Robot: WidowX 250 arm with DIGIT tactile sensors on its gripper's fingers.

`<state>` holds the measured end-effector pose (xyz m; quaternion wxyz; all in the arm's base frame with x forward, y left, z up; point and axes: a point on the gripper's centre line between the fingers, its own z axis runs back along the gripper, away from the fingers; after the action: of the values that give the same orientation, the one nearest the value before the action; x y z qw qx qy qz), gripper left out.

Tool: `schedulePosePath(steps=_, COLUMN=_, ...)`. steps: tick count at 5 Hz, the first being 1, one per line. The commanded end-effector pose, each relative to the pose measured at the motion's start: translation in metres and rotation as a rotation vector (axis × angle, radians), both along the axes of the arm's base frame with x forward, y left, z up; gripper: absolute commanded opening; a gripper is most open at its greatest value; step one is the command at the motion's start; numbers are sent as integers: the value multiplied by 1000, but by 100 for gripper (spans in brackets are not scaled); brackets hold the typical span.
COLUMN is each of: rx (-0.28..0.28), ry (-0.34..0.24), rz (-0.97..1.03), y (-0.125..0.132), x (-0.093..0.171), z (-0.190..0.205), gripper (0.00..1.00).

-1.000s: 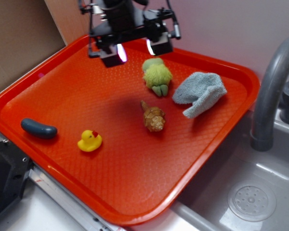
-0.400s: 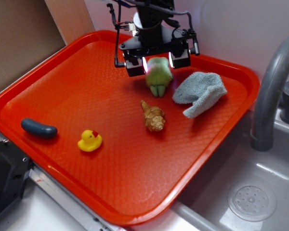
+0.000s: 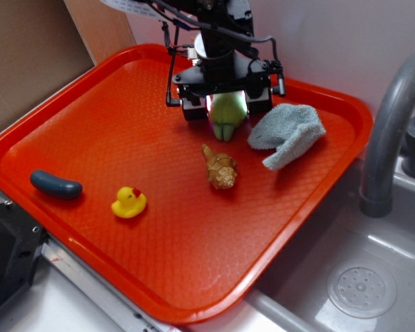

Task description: Grab the green animal.

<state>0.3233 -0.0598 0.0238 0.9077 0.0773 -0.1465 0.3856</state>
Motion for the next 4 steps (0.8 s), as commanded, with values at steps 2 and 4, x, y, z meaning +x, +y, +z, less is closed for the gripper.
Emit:
schedulePosePath(steps=2, rx=-35, ry=-58, rz=-118, y=14, x=9, z=38, gripper=0)
schedulePosePath(steps=4, rx=-109, ry=62, rz=-471, y=35, x=-3, z=112, gripper=0)
